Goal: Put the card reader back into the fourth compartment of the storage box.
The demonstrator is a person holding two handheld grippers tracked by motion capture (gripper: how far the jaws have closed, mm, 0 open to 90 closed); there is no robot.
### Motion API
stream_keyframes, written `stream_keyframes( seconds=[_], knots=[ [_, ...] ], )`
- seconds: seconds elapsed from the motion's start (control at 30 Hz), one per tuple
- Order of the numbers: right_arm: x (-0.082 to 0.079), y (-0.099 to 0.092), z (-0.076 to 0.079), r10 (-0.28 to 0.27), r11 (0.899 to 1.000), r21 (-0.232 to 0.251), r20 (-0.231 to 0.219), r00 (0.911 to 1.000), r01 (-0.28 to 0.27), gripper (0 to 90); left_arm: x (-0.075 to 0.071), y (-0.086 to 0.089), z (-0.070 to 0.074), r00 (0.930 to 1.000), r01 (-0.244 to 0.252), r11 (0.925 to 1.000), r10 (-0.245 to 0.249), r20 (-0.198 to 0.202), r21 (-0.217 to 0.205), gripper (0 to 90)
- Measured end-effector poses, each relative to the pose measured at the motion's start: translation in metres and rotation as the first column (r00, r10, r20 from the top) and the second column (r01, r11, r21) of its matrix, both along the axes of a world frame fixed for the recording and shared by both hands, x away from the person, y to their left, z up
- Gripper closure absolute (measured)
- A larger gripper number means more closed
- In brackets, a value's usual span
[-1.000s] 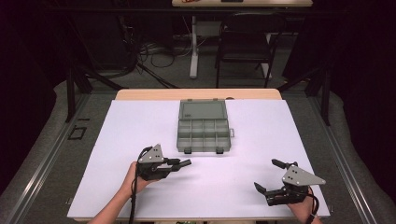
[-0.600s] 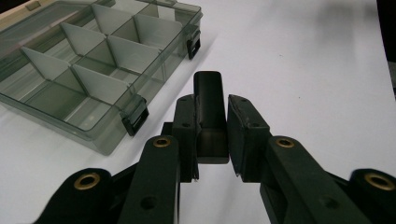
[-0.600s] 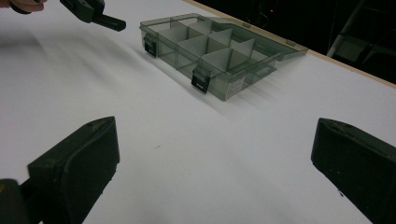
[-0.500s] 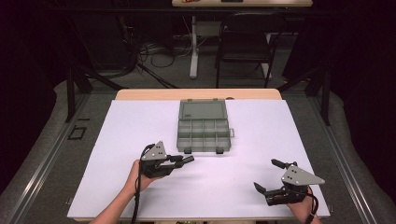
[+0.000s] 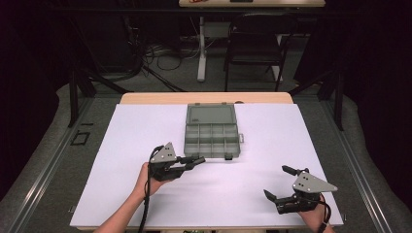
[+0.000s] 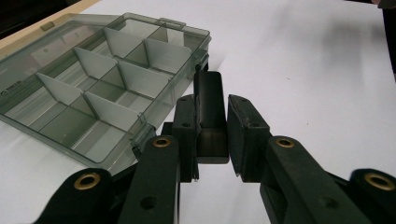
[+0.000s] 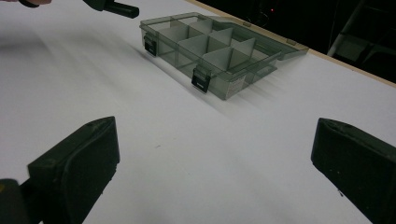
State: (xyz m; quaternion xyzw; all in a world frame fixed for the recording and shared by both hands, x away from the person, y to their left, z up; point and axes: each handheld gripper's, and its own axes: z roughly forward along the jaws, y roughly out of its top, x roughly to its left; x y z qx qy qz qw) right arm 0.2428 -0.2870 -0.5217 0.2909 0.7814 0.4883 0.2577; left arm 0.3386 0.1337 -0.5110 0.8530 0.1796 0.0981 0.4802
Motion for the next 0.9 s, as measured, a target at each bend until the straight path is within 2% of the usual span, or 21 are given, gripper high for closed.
stream_keyframes(
  seconds=[0.9],
  knots=[
    [0.0, 0.0, -0.001, 0.006, 1.0, 0.001, -0.005, 1.0, -0.006, 0.8, 0.018, -0.016, 0.006, 0.9999, 0.007, 0.9993, -0.008, -0.008, -0.038, 74.4]
  ],
)
